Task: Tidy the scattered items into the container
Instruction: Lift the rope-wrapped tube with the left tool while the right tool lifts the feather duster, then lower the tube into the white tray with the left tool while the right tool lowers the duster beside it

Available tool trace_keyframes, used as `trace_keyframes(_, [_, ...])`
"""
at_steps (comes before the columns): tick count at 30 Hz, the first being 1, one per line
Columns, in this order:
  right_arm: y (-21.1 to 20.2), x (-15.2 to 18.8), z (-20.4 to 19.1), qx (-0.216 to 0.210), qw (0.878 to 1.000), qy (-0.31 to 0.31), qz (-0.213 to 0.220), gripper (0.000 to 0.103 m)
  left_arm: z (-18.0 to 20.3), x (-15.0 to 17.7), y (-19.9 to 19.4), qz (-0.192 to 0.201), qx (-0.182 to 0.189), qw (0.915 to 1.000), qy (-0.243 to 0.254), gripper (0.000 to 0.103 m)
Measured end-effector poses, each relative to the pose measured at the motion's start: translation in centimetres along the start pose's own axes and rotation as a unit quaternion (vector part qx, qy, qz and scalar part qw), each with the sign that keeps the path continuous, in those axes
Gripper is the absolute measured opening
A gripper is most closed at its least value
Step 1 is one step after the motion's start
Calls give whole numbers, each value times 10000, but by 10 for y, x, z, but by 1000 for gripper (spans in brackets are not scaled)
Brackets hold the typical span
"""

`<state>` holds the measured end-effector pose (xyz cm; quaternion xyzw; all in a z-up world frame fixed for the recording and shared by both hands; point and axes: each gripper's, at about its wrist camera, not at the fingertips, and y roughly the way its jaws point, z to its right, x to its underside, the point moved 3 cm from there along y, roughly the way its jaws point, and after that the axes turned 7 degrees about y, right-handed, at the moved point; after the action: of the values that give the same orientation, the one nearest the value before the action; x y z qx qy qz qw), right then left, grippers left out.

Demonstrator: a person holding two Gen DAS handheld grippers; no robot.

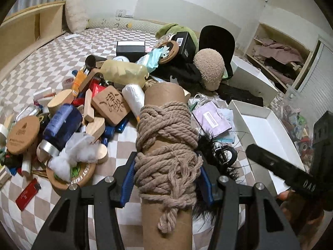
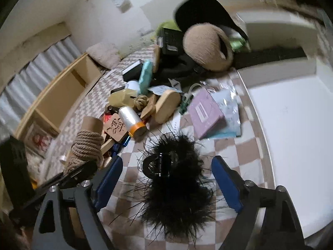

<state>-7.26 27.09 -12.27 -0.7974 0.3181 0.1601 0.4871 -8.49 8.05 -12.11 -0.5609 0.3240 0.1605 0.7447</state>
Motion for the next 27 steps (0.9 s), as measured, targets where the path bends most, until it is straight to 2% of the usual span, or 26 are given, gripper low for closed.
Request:
trace_keyframes(3, [15,4,-13,267,9984,-445,-208,82,-2,3,0,-26,14,10000,-41,53])
trace_keyframes(5, [30,7,-20,463,9963,-616,-390,66,-4,5,0,-33,11,10000,-54,53])
trace_keyframes(9, [54,13,-22,865,9911,-763,-669,56,-8,6,-1,-39,5,10000,-82,53])
trace_keyframes(11, [61,15,-18,918,9902,-717,-773,40,-9,5,0,-40,9,9999,-95,53])
trace_keyframes(12, [62,15,-16,917,9903,-688,-790,39,-9,5,0,-37,13,9999,-99,53])
trace_keyframes(14, [58,12,-13,869,9917,-633,-700,29,-10,4,0,-31,23,9999,-107,53])
trace_keyframes(19, [29,-9,-10,666,9963,-471,-281,24,-8,-3,-3,58,98,9999,-75,53])
trace_keyframes(23, [2,-33,-8,549,9976,-427,61,24,5,-21,-10,227,205,9995,17,53])
trace_keyframes(27, [-30,-62,4,603,9962,-461,419,24,27,-44,-15,399,406,9982,163,53])
